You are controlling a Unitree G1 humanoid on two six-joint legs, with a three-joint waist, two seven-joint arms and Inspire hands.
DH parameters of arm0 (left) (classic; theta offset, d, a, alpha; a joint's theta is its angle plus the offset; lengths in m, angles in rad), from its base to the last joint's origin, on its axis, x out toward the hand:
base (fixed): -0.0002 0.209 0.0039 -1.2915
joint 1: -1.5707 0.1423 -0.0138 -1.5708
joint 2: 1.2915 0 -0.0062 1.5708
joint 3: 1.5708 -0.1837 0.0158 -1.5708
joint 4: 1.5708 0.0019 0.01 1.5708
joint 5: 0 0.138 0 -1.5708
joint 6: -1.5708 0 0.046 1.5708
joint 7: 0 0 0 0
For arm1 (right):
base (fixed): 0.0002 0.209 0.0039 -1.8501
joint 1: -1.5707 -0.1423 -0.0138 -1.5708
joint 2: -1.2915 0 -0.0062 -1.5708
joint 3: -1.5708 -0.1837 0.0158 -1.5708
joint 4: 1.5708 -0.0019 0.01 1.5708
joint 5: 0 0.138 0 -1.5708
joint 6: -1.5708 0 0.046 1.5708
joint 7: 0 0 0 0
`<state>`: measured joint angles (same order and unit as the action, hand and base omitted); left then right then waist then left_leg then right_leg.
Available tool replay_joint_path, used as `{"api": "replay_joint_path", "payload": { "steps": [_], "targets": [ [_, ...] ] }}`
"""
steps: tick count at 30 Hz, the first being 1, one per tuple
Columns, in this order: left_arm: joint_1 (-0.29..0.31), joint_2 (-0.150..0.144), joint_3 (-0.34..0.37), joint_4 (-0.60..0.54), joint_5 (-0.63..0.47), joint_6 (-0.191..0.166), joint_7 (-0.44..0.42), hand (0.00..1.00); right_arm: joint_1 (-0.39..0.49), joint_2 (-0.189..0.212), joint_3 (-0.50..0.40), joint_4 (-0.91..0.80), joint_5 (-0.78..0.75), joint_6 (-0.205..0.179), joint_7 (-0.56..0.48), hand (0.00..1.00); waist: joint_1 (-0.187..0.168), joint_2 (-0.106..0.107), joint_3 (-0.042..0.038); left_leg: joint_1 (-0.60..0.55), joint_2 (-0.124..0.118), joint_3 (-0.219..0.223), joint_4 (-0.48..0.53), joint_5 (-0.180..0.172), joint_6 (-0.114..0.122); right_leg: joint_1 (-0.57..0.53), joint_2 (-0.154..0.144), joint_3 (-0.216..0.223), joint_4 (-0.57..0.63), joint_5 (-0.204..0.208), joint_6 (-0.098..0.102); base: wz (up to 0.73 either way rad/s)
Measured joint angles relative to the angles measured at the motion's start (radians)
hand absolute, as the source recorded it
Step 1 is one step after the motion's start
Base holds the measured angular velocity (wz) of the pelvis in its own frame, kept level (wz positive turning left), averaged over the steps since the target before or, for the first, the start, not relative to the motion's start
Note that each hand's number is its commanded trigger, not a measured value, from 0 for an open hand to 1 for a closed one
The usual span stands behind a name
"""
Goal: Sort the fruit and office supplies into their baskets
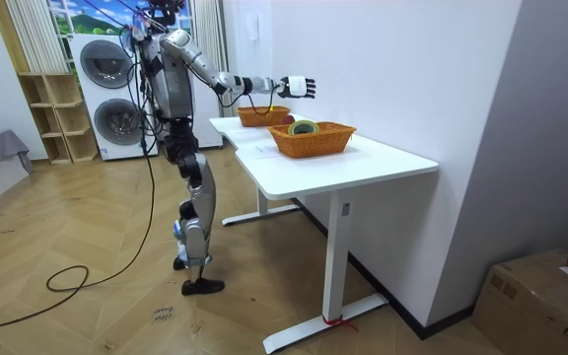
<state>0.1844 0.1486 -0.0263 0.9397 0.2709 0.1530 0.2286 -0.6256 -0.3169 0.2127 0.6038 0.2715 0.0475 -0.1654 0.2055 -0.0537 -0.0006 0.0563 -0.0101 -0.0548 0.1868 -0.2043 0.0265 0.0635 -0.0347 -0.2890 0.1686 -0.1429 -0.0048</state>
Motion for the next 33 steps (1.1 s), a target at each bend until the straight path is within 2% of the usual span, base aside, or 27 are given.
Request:
{"api": "replay_joint_path", "payload": {
  "steps": [3,8,12,20,33],
  "targets": [
    [0.003,-0.001,0.0,0.001,0.001,0.0,0.002,0.0,0.026,0.001,0.001,0.0,0.028,0.0,0.016,0.0,0.001,0.001,0.0001,0.0,0.001,0.0,0.0,0.0,0.0,0.0,0.0,-0.008,0.0,0.0,0.0,0.0],
    [0.019,-0.004,-0.02,0.004,-0.003,0.0,0.009,0.0,0.06,0.036,0.001,0.018,0.043,0.0,0.018,0.0,0.002,0.0,0.0006,0.008,-0.001,0.0,0.0,0.0,0.0,0.003,-0.003,-0.011,-0.002,0.0,0.0,0.0],
    [0.026,-0.015,-0.02,0.02,-0.002,0.0,0.009,0.0,0.074,0.058,0.001,0.018,0.051,0.0,0.049,0.0,0.001,0.004,0.0042,0.007,-0.001,0.0,0.001,0.0,0.0,0.003,-0.005,-0.013,-0.002,0.0,0.0,0.0],
    [0.047,-0.025,-0.032,0.023,0.0,0.012,0.003,0.0,0.074,0.059,0.001,0.018,0.051,0.0,0.07,0.0,0.0,0.011,0.0107,-0.002,-0.002,-0.002,-0.001,0.0,0.0,0.001,-0.005,-0.017,0.002,0.0,0.0,0.0],
    [0.046,-0.026,-0.056,0.022,0.005,0.011,-0.018,0.0,0.077,0.061,0.001,0.057,0.061,-0.001,0.094,0.0,0.011,0.002,0.0086,-0.034,-0.001,-0.002,0.012,0.002,0.002,-0.031,-0.014,-0.03,0.003,-0.001,0.001,0.01]
  ]
}}
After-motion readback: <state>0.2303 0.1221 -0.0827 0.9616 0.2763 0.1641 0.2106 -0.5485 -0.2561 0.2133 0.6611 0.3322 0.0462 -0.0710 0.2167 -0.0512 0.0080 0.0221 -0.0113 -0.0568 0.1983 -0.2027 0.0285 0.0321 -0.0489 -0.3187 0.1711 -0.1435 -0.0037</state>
